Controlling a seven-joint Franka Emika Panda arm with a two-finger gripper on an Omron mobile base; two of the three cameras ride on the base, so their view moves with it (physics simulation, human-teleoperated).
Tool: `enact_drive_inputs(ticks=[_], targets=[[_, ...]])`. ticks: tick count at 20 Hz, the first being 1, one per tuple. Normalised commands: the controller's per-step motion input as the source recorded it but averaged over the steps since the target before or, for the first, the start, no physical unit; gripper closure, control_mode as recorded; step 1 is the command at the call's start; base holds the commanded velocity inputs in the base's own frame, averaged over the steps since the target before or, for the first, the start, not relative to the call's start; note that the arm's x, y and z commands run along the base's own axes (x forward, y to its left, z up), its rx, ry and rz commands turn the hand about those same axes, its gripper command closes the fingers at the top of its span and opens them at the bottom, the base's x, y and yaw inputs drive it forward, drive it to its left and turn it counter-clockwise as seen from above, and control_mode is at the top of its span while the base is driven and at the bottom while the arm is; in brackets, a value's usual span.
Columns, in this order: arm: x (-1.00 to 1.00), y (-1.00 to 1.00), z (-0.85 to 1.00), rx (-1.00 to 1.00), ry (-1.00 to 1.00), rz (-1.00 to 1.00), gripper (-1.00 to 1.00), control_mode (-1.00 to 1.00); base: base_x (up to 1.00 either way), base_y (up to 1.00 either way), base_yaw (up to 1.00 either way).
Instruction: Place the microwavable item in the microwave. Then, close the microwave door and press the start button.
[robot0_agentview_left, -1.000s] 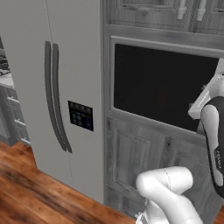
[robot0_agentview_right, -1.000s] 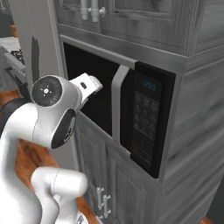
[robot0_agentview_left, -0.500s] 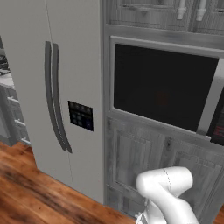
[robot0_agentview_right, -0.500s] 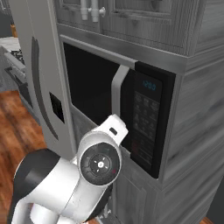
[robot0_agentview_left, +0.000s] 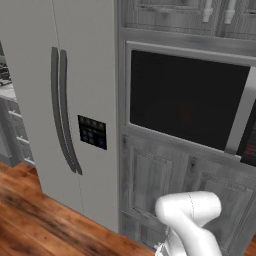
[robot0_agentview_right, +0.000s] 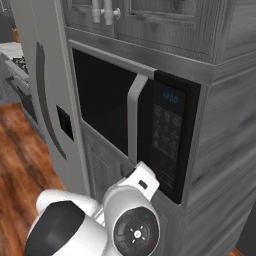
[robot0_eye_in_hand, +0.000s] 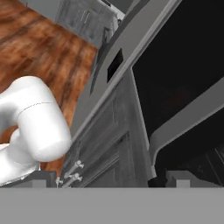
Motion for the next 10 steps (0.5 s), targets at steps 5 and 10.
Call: enact_drive_inputs(ticks=[5,10], targets=[[0.06,-0.32,-0.38,0.0,0.0,-0.04,-1.0,-1.0,0.0,0.0,0.0],[0.3,-0.13,-0.34,0.0,0.0,-0.12,-1.0,-1.0,0.0,0.0,0.0]])
